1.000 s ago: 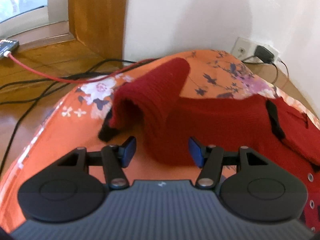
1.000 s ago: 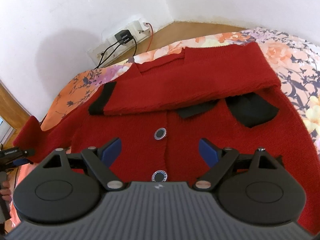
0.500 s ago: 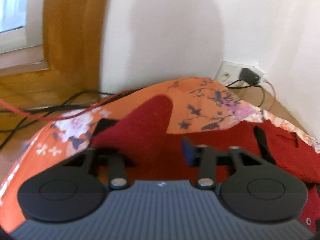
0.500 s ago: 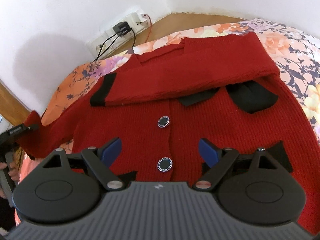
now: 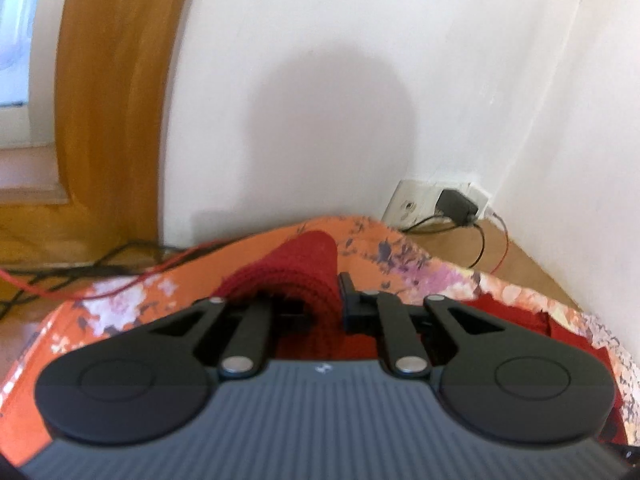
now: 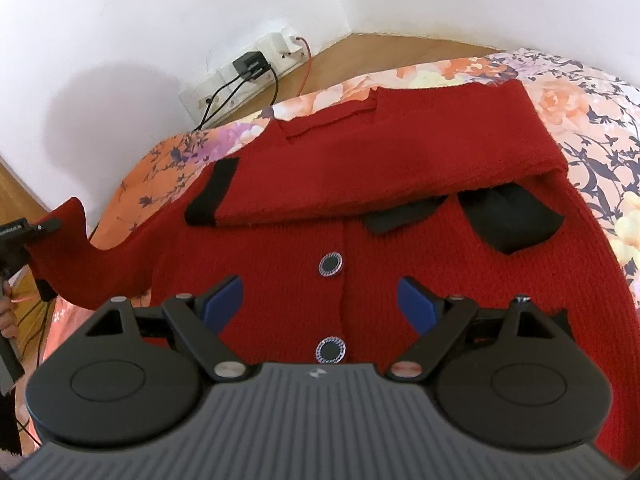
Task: Fold small clothes
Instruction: 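Close the left gripper on the folded sleeve edge and lift it, then fold the held cardigan side over the body with the left gripper, release, then move the right gripper to the black cuff on the cardigan's other side, then grasp the black cuff with the right gripper, fold that side over, release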
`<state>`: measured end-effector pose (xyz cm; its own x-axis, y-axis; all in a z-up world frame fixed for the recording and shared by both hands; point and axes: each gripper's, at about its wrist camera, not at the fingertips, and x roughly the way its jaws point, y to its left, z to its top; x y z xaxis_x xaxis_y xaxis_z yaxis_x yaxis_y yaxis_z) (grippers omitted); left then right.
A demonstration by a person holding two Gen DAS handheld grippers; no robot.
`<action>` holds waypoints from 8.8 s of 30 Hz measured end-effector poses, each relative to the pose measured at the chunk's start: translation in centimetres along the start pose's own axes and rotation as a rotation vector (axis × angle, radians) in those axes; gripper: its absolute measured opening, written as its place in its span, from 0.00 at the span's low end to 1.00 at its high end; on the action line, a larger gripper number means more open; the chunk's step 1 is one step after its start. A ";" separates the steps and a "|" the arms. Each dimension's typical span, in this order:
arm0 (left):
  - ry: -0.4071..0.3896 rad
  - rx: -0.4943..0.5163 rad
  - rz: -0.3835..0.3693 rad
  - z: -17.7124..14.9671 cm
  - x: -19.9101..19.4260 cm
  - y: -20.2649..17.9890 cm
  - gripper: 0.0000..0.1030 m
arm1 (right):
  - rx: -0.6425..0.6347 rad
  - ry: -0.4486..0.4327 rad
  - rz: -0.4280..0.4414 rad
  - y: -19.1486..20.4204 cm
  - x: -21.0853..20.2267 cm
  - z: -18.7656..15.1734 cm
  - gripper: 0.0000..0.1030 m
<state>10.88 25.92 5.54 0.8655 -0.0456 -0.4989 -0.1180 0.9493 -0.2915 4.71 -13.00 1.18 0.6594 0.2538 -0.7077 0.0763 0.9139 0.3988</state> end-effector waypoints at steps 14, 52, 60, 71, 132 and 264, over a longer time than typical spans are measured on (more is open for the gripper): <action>-0.086 -0.009 -0.069 2.8 -0.5 -7.7 0.12 | 0.046 -0.060 0.006 -4.6 -1.6 1.4 0.86; 0.282 0.213 -0.316 -9.3 7.5 -23.8 0.15 | 0.098 -0.093 -0.068 -12.2 -3.9 1.6 0.87; 0.346 0.221 -0.304 -10.5 8.1 -24.2 0.26 | 0.100 -0.082 -0.063 -12.1 -3.6 1.6 0.87; 0.370 0.230 -0.283 -10.8 8.1 -24.3 0.28 | 0.088 -0.071 -0.064 -12.0 -3.2 1.7 0.87; 0.400 0.112 -0.078 -11.0 4.2 -9.1 0.58 | -0.152 0.226 0.228 3.7 12.8 9.0 0.26; 0.403 0.230 0.101 -14.0 -3.7 -10.4 0.60 | -0.046 -0.129 -0.044 -16.7 -6.9 -2.9 0.75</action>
<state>2.10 11.86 -0.96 0.5920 -0.0232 -0.8056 -0.0413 0.9974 -0.0592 -3.30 -29.12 -2.25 0.7469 0.1732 -0.6420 0.0748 0.9375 0.3399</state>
